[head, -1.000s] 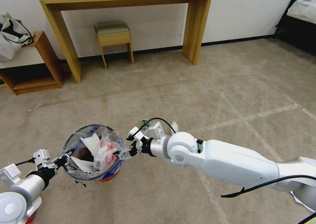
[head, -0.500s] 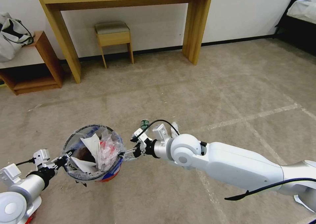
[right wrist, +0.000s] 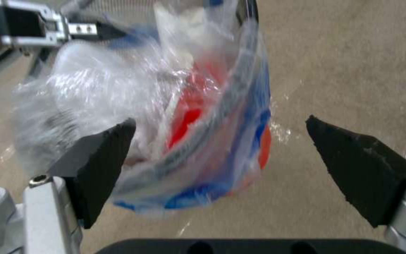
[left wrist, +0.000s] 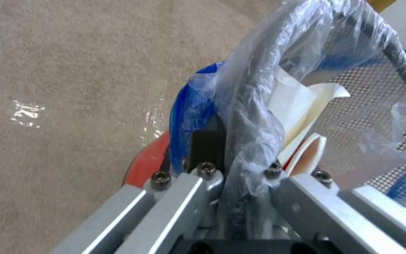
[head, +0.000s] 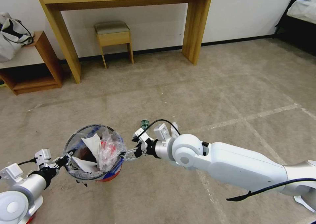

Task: Pick up the trash bin and place the garbage on the floor into it.

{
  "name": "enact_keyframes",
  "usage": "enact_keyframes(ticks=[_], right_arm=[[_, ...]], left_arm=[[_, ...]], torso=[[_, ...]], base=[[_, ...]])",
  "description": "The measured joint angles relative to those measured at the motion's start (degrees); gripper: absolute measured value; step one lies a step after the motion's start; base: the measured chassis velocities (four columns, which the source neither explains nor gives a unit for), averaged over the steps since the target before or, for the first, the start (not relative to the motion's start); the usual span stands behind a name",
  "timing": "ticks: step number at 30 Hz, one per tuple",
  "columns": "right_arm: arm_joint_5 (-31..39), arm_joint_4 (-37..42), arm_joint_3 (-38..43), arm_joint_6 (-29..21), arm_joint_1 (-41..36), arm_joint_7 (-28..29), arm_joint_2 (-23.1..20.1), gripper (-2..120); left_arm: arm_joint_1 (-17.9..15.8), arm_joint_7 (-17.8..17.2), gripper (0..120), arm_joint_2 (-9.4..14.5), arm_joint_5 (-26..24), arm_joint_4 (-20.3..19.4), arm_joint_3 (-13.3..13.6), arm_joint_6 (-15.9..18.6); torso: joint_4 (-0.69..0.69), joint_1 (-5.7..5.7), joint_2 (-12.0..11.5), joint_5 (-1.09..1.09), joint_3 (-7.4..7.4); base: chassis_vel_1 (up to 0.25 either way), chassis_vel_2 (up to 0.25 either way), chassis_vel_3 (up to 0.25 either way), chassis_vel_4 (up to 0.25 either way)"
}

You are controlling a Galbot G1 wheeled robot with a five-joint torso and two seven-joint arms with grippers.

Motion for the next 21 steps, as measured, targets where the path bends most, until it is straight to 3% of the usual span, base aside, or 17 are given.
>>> enact_keyframes(ticks=[14,21], right_arm=[[1.73,-3.34,2.43,-0.23,1.51,1.19,4.70,92],[1.77,-2.98,2.87,-0.25,1.33,1.47,5.01,92]], left_arm=[[0.30,0.01,1,0.04,0.03,-0.24,-0.04,0.00],[0.22,0.02,1,0.15,0.08,-0.03,0.03,0.00]], torso=[[0.00,0.00,0.00,0.00,0.00],[0.00,0.00,0.00,0.01,0.00]], base=[[0.000,0.000,0.000,0.000],[0.000,0.000,0.000,0.000]])
